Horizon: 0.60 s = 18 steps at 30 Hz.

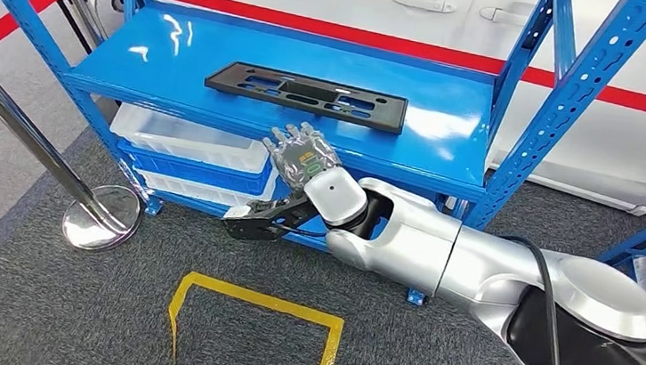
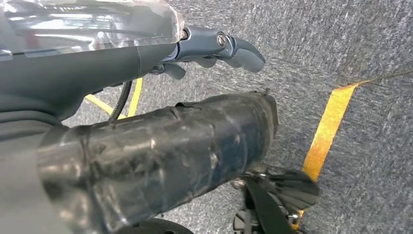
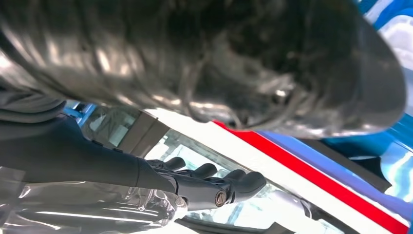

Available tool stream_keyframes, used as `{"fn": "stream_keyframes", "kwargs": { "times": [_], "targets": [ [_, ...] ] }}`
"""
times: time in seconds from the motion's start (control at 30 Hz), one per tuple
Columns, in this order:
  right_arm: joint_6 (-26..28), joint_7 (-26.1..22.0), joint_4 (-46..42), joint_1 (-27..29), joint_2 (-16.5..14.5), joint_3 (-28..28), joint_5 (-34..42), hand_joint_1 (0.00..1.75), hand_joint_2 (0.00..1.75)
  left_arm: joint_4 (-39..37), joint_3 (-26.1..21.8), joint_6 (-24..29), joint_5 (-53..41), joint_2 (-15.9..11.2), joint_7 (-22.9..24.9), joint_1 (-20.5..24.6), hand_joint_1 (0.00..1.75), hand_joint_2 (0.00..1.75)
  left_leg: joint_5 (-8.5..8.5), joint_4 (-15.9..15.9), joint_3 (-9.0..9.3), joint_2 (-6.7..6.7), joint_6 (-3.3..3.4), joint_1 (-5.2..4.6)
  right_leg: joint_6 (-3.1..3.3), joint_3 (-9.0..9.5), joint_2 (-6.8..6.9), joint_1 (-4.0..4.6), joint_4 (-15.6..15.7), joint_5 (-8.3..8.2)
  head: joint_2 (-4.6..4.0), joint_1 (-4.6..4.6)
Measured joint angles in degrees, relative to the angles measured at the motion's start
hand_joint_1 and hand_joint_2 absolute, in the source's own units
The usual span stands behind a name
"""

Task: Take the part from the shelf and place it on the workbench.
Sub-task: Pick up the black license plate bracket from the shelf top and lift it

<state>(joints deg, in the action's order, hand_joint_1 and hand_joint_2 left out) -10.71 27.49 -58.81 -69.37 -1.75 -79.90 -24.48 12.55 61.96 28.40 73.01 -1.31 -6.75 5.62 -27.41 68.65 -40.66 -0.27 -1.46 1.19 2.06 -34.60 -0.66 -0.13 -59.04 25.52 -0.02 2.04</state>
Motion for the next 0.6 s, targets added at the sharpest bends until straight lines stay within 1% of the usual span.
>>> {"fn": "stream_keyframes", "kwargs": {
  "times": [0.03,0.07,0.1,0.17,0.23,0.27,0.3,0.33,0.37,0.4,0.43,0.47,0.5,0.53,0.57,0.6],
  "targets": [
    [-0.2,0.0,0.0,-0.1,0.0,0.0,0.0,0.0,0.0,0.0,0.0,0.0,0.0,0.0,0.0,0.0,0.0,0.0,1.9,-3.7,1.59,0.0,0.28,-0.07,-0.09,0.21,-0.07,0.04,0.0,0.21,0.0,-0.02],
    [-0.4,-0.1,-0.1,-0.2,0.0,0.0,0.0,0.0,0.0,0.0,0.0,0.0,0.0,0.0,-0.1,0.0,0.0,0.0,3.14,-6.9,3.12,-0.01,0.55,-0.24,-0.24,0.32,-0.12,0.14,-0.1,0.4,0.0,-0.04],
    [-0.5,-0.1,-0.1,-0.2,0.0,0.0,0.0,0.0,0.0,0.0,0.0,0.0,0.0,0.0,-0.1,0.1,0.0,0.0,3.57,-9.1,4.15,0.0,0.81,-0.42,-0.44,0.33,-0.13,0.2,-0.1,0.51,0.0,-0.04],
    [-0.7,-0.3,-0.3,-0.3,0.0,0.0,0.0,0.0,0.0,0.0,0.0,0.0,0.0,-0.1,-0.1,0.2,0.0,0.0,3.14,-10.4,4.76,-0.06,1.14,-0.73,-0.94,0.24,-0.1,0.27,-0.1,0.59,0.0,-0.07],
    [-0.6,-0.3,-0.4,-0.4,0.0,0.0,0.0,0.0,0.0,0.0,0.1,0.0,0.0,0.0,-0.1,0.2,0.0,0.0,3.14,-11.0,5.23,-0.01,1.58,-0.42,-1.57,0.26,0.02,0.32,-0.3,1.01,0.01,-0.15],
    [-0.6,-0.3,-0.5,-0.5,0.0,0.0,-0.1,0.0,0.0,0.0,0.1,0.0,0.0,0.0,-0.1,0.2,0.0,0.0,3.17,-11.3,5.57,0.05,1.86,-0.24,-1.88,-0.15,0.08,0.33,-1.5,1.79,0.01,-0.24],
    [-0.6,-0.3,-0.6,-0.5,0.0,0.0,-0.1,0.0,0.0,0.0,0.1,0.0,0.0,0.0,-0.1,0.1,0.0,0.0,3.17,-11.6,5.88,0.12,2.12,-0.06,-2.14,-1.17,0.13,0.3,-3.7,3.03,0.01,-0.36],
    [-0.6,-0.3,-0.6,-0.5,0.0,0.0,-0.1,0.0,0.0,0.0,0.1,0.0,0.0,0.0,-0.1,0.1,0.0,0.0,3.08,-11.6,6.02,0.14,2.32,-0.09,-2.33,-2.84,0.17,0.16,-7.1,4.59,0.0,-0.44],
    [-0.6,-0.3,-0.6,-0.4,0.1,0.0,-0.1,0.0,0.0,0.0,0.1,0.0,0.0,0.0,-0.1,0.1,0.0,0.0,2.98,-11.6,6.07,0.15,2.47,-0.08,-2.49,-4.92,0.18,0.02,-10.9,6.1,0.0,-0.5],
    [-0.6,-0.3,-0.6,-0.3,0.1,0.0,-0.1,0.0,0.0,0.0,0.1,0.0,0.0,0.0,-0.1,0.2,0.0,0.0,2.88,-11.6,6.11,0.13,2.55,-0.09,-2.63,-6.75,0.19,-0.15,-14.0,6.93,0.0,-0.5],
    [-0.6,-0.3,-0.6,-0.2,0.1,0.0,-0.1,0.0,0.0,0.0,0.1,0.0,0.0,0.0,-0.1,0.2,0.0,0.0,2.76,-11.6,6.18,0.08,2.56,-0.08,-2.73,-7.84,0.21,-0.3,-15.4,6.75,0.0,-0.5],
    [-0.6,-0.3,-0.6,-0.2,0.2,-0.1,-0.1,0.0,0.0,0.0,0.1,0.0,0.0,0.0,-0.1,0.1,0.0,0.0,2.6,-11.5,6.31,0.03,2.5,-0.07,-2.78,-7.84,0.23,-0.43,-14.6,5.48,0.0,-0.5],
    [-0.5,-0.3,-0.6,-0.2,0.2,-0.1,-0.2,0.0,0.0,0.0,0.1,0.0,0.0,0.0,-0.1,0.1,0.0,0.0,2.38,-11.4,6.5,-0.03,2.37,-0.05,-2.76,-6.81,0.27,-0.51,-11.9,3.38,0.0,-0.5],
    [-0.4,-0.3,-0.6,-0.2,0.2,-0.1,-0.4,0.0,0.0,0.0,0.1,0.0,0.0,0.0,-0.1,0.1,0.0,0.0,2.12,-11.2,6.69,-0.07,2.2,-0.03,-2.65,-5.23,0.31,-0.54,-8.1,1.18,0.0,-0.51],
    [-0.3,-0.3,-0.6,-0.3,0.2,-0.1,-0.7,0.0,0.0,0.0,0.2,0.0,0.0,0.1,-0.1,0.1,0.0,0.0,1.85,-11.0,6.78,-0.1,1.95,-0.09,-2.49,-3.62,0.32,-0.43,-4.7,-0.31,0.0,-0.51],
    [-0.2,-0.3,-0.7,-0.4,0.2,-0.1,-0.9,0.0,0.0,0.0,0.2,0.0,0.0,0.1,-0.1,0.1,0.0,0.0,1.66,-10.9,6.75,-0.13,1.66,-0.18,-2.26,-2.42,0.32,-0.35,-2.2,-1.04,0.0,-0.48]
  ]
}}
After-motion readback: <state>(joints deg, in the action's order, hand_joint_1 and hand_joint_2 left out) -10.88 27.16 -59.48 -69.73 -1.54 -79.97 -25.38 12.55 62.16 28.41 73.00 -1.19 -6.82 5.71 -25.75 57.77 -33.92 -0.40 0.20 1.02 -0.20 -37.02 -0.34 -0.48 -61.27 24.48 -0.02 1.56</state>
